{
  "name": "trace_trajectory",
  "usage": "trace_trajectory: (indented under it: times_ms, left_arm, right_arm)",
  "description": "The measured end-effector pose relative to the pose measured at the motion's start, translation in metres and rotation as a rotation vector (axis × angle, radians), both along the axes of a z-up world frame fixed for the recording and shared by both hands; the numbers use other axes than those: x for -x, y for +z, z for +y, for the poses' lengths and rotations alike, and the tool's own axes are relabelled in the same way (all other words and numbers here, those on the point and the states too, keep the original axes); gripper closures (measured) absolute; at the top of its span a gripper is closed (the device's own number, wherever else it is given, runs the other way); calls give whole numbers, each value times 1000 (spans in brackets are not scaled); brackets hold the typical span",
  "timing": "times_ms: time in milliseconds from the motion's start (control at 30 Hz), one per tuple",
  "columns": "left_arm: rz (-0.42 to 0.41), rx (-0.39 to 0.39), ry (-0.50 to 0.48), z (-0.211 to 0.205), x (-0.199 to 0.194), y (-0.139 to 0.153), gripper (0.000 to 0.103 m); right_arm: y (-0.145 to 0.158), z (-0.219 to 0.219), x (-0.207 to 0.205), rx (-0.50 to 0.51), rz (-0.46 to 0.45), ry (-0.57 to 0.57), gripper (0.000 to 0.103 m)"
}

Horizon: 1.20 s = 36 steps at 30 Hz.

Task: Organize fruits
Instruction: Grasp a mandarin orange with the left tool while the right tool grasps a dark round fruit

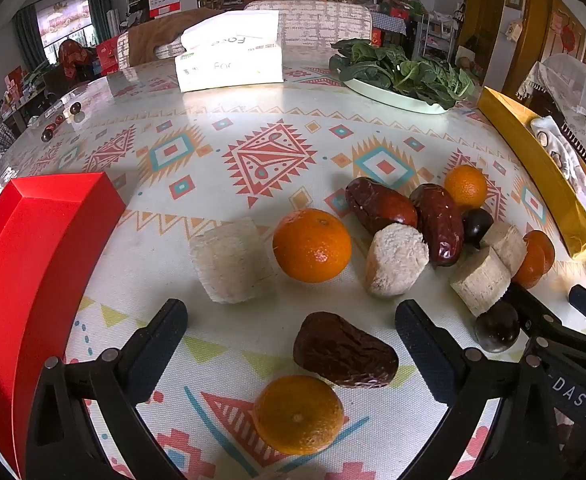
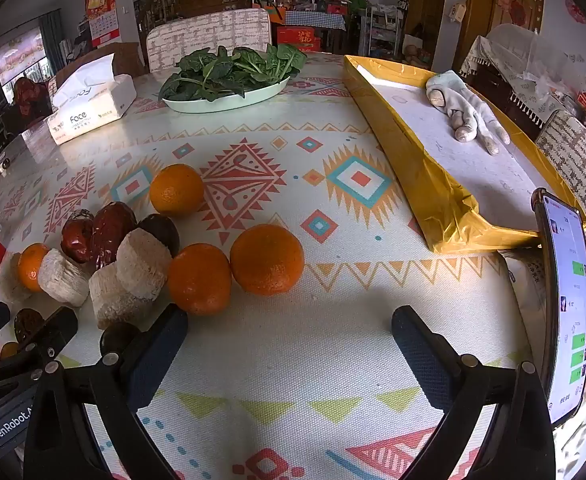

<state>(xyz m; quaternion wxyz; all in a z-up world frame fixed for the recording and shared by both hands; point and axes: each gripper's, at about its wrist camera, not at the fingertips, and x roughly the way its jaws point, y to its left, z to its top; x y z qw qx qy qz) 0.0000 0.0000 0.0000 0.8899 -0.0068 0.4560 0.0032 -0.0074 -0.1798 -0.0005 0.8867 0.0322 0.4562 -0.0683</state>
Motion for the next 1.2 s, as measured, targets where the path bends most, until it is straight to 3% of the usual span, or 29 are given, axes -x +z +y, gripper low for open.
trace_trajectory:
  times_ms: [367, 467, 700, 833, 900, 967, 1033, 1200]
  left_arm:
    - [14, -1, -42, 0, 4, 1, 0]
    - [42, -3, -67, 0, 6, 3, 0]
    - [40, -1, -84, -1, 17, 1, 0]
    - [40, 3, -49, 1, 23, 2, 0]
    - [16, 39, -37, 6, 26, 6, 3]
    - [-18, 136, -14, 21, 33, 16, 14]
    - [-53, 236, 24, 43, 42, 30, 16]
    - [-93, 308, 92, 87, 69, 57, 16]
  right_arm:
    - [1, 0, 0, -1, -1, 0, 0]
    - [1, -1, 4, 0, 0, 74, 0]
    - [1, -1, 1, -10, 41, 93, 0]
    - [1, -2, 1, -10, 44, 89, 0]
    - [1, -3, 2, -12, 44, 89, 0]
    - [1, -3, 2, -12, 44, 92, 0]
    - [1, -3, 3, -15, 44, 94, 0]
    - [2, -3, 3, -14, 50, 104, 0]
